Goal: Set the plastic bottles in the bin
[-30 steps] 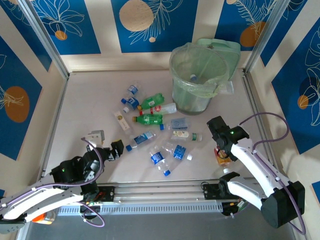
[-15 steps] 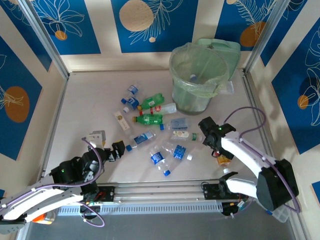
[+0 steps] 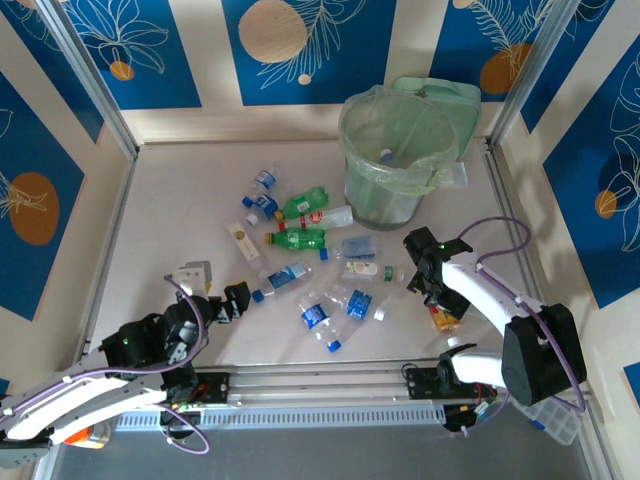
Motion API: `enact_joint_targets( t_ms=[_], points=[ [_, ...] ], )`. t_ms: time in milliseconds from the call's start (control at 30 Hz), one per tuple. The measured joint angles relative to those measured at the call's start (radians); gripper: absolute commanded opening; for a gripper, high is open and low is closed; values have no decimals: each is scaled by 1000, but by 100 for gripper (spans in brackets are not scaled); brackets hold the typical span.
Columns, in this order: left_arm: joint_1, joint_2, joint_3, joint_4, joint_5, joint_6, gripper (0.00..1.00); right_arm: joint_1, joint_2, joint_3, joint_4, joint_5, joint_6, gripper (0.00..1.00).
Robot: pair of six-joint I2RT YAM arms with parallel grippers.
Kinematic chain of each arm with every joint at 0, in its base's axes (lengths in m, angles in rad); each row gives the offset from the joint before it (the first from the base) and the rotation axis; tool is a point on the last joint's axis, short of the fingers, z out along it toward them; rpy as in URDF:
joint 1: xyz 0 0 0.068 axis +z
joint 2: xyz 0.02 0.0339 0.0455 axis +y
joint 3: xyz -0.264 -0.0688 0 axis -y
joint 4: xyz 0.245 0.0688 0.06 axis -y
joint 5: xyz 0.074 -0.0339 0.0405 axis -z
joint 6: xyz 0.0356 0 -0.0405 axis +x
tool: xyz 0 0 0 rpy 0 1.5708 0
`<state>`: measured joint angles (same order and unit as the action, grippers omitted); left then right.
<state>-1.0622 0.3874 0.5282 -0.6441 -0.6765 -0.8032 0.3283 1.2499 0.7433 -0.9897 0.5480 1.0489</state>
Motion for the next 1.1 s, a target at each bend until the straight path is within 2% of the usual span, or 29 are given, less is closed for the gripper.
enact_joint_targets(
  t_ms=[167, 300, 533, 733, 1100],
  points=[
    [0, -20, -2, 0, 0, 0, 89, 9, -48, -5, 6, -52, 7, 77],
    [0, -25, -4, 0, 0, 0, 89, 41, -67, -5, 18, -89, 29, 77],
    [0, -25, -4, 0, 3, 0, 89, 53, -37, -5, 44, -105, 28, 86],
    [0, -24, -4, 1, 7, 0, 90, 101, 14, 7, 51, -90, -23, 94],
    [0, -13, -6, 9, 15, 1, 90, 152, 43, 24, 32, -74, -68, 94]
  ],
)
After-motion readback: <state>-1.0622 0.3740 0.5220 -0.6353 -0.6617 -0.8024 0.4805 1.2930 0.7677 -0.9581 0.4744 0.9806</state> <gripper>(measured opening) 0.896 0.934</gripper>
